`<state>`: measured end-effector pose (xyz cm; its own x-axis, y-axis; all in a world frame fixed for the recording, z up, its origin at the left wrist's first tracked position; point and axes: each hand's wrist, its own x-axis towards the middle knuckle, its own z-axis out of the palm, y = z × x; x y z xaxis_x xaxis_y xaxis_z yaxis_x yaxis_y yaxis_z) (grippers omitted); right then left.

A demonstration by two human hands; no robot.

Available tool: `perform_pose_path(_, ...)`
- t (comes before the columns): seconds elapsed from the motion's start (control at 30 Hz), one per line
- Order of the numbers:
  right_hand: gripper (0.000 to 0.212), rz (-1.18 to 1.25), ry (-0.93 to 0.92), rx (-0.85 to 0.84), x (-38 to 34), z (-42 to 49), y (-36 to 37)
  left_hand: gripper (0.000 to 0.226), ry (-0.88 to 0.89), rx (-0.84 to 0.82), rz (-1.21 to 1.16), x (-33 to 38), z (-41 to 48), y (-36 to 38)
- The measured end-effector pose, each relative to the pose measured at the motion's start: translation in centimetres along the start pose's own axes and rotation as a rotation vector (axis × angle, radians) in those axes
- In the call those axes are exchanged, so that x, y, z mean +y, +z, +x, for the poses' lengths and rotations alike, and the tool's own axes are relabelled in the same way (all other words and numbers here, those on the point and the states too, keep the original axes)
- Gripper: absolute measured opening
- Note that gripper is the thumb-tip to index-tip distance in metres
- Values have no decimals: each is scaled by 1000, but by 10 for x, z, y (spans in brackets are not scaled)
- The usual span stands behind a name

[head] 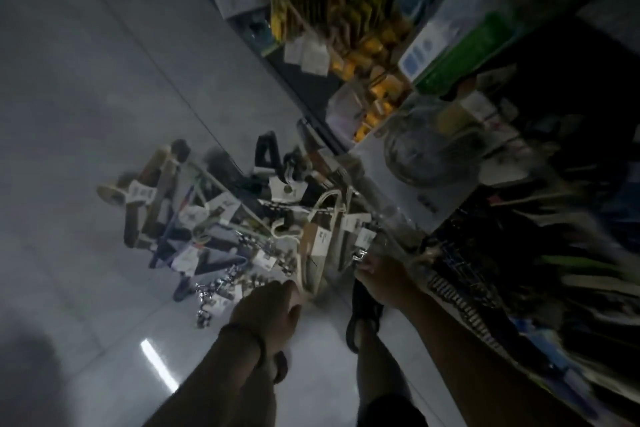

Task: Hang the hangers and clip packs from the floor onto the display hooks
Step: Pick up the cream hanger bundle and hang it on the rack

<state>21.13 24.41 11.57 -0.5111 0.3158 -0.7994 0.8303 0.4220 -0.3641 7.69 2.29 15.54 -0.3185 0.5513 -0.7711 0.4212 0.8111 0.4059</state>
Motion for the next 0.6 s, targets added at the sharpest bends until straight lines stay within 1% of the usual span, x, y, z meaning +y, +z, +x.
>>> perform_pose_path(0.03, 8, 11, 31, -21, 11, 30, 11, 31, -35, -21, 6, -6, 26, 15)
perform_pose_path(0.07, 7, -10, 62, -58, 24, 62, 22, 31, 10, -19, 1, -11, 64, 22)
perform_pose_path(0.1, 13, -36, 61, -84, 39, 98, 34, 29, 25, -26, -22, -16, 94, 34)
perform_pose_path(0.13, 22, -67, 63, -127, 56, 138, 47, 28, -13, -76, -54, -22, 123, 52)
perform_pose_path(0.17, 26, -87, 83, -168, 74, 173, 63, 26, -30, -83, -58, -31, 154, 69)
perform_pose_path(0.2, 27, -138, 96, -195, 87, 208, 73, 26, -23, -85, -25, -43, 195, 83)
perform_pose_path(0.23, 23, -200, 94, -205, 102, 243, 83, 26, -21, -98, -5, -52, 235, 96)
perform_pose_path(0.27, 16, -274, 79, -190, 117, 270, 93, 27, -28, -142, 33, -59, 270, 113)
perform_pose_path(0.3, 18, -354, 45, -140, 132, 297, 103, 28, -44, -161, 25, -64, 300, 128)
perform_pose_path(0.37, 41, -534, -45, -34, 154, 339, 128, 31, -66, -119, 0, -77, 355, 156)
perform_pose_path(0.43, 49, -676, -93, -19, 176, 368, 153, 36, -115, -39, -70, -90, 396, 183)
perform_pose_path(0.47, 49, -739, -104, -25, 189, 379, 165, 38, -154, 27, -124, -97, 412, 197)
perform_pose_path(0.53, 43, -835, -116, 4, 211, 386, 181, 40, -287, 130, -218, -109, 431, 224)
perform_pose_path(0.6, 40, -912, -92, 79, 229, 384, 195, 42, -355, 138, -213, -121, 438, 252)
